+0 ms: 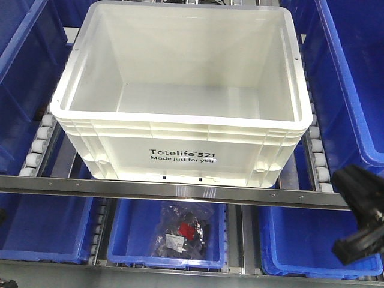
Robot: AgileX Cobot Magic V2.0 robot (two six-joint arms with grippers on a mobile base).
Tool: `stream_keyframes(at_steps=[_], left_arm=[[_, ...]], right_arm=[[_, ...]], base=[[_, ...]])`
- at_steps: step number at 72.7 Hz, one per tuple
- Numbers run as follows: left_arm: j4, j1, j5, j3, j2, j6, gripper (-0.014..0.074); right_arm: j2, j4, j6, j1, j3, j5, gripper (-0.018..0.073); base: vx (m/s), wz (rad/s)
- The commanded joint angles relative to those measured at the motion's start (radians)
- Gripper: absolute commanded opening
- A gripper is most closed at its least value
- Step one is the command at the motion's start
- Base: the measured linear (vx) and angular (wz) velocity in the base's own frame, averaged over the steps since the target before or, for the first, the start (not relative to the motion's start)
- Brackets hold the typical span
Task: Place moving items into box and shelve
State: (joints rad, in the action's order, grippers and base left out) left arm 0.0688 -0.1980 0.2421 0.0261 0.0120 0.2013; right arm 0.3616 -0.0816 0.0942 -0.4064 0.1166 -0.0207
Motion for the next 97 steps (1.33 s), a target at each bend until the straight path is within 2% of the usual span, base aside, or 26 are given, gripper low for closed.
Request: stream_keyframes(at_steps=[1,8,12,18,29,97], left_arm=[[0.003,-0.007,-0.079,0.02,0.015,-0.002,-0.0006],[0.003,-0.007,-0.079,0.02,0.015,-0.002,-0.0006],[0.003,-0.007,-0.079,0.02,0.015,-0.002,-0.0006],[0.003,-0.007,-0.079,0.02,0.015,-0.002,-0.0006],[0.003,-0.007,-0.076,0.02,0.014,-0.002,-0.0006],[0.003,-0.007,-0.076,0.02,0.014,-0.002,-0.0006]], right_arm=[[-0.068,0.028,-0.02,0.003,-0.052,0.123,-0.0008],[-0.217,0.066,-0.017,0.003,-0.163,0.139,-0.0008],[-0.293,0.076,-0.015,0.003,-0.157,0.033,-0.0008],[-0.386,0.065,-0.03,0.003,-0.159,-0.028,-0.0008],[-0.379,0.034,-0.04,0.003,-0.159,-0.021,-0.0008],[-0.379,0.034,-0.04,0.003,-0.159,-0.022,-0.0008]], base=[[0.0,0.0],[0.0,0.0],[0.0,0.0],[0.0,0.0],[0.0,0.0],[0.0,0.0]])
